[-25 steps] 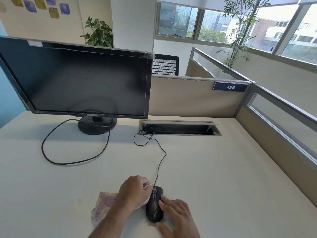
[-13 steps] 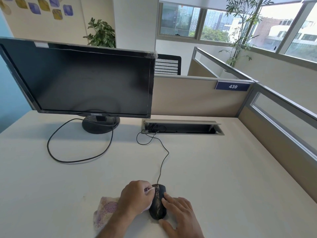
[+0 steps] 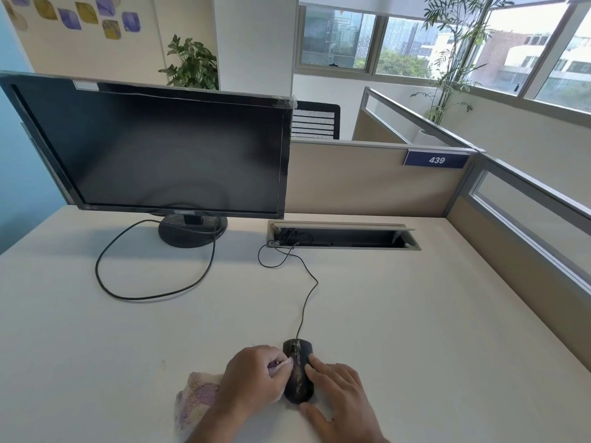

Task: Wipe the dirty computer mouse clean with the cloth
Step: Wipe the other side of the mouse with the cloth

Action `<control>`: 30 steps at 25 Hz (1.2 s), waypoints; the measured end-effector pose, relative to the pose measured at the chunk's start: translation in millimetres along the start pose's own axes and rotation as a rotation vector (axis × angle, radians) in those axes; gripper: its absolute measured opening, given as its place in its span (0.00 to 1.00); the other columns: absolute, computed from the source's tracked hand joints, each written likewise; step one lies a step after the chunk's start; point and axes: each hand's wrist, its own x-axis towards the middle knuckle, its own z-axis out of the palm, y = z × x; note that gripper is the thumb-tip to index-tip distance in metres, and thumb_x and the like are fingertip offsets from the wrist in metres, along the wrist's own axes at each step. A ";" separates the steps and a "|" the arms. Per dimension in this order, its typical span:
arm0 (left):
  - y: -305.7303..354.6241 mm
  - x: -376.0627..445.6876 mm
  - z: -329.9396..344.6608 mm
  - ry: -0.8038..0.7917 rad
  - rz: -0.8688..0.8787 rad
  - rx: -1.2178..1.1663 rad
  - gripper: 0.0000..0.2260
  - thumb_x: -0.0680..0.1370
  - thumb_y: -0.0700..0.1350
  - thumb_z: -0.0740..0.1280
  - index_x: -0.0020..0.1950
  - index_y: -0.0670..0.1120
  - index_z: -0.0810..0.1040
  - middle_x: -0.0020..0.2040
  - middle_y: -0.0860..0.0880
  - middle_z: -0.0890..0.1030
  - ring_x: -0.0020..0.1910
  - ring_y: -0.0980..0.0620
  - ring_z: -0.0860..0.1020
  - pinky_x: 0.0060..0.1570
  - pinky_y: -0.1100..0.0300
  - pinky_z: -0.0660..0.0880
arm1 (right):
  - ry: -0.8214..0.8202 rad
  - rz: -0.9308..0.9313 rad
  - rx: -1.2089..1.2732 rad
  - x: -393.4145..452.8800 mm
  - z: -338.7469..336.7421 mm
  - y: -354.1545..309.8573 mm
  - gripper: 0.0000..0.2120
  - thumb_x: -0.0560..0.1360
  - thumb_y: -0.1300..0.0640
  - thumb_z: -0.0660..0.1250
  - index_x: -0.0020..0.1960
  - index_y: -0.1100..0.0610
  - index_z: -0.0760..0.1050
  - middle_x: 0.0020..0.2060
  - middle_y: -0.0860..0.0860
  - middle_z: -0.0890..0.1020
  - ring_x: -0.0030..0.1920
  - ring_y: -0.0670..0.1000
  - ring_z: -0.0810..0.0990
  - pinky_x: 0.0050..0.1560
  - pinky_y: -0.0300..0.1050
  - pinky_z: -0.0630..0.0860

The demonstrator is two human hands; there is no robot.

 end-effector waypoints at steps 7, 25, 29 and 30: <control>-6.4 -17.4 3.0 0.099 0.173 0.169 0.08 0.72 0.49 0.74 0.34 0.50 0.79 0.29 0.54 0.79 0.29 0.51 0.75 0.30 0.58 0.74 | 0.018 -0.001 -0.010 -1.7 2.3 0.1 0.26 0.62 0.49 0.80 0.59 0.56 0.83 0.66 0.49 0.79 0.57 0.47 0.81 0.60 0.47 0.72; -30.6 -22.5 -8.0 0.022 0.609 0.300 0.08 0.80 0.54 0.65 0.50 0.57 0.84 0.39 0.58 0.80 0.39 0.55 0.75 0.41 0.61 0.64 | 0.012 0.045 -0.046 0.7 3.5 -1.1 0.28 0.63 0.39 0.78 0.57 0.55 0.84 0.63 0.49 0.81 0.56 0.48 0.82 0.60 0.45 0.70; -30.4 -20.2 -7.0 -0.005 0.564 0.300 0.07 0.79 0.53 0.66 0.49 0.58 0.84 0.38 0.58 0.80 0.39 0.55 0.75 0.41 0.60 0.66 | -0.005 0.045 -0.056 1.0 2.5 -0.5 0.27 0.64 0.40 0.78 0.57 0.55 0.84 0.63 0.51 0.82 0.55 0.49 0.83 0.60 0.46 0.69; -29.9 -19.6 -6.8 -0.009 0.553 0.301 0.06 0.79 0.53 0.66 0.49 0.58 0.84 0.38 0.58 0.79 0.39 0.55 0.76 0.41 0.60 0.66 | -0.007 0.046 -0.057 1.1 2.3 -0.7 0.27 0.65 0.40 0.78 0.57 0.55 0.84 0.63 0.51 0.82 0.55 0.49 0.83 0.60 0.46 0.69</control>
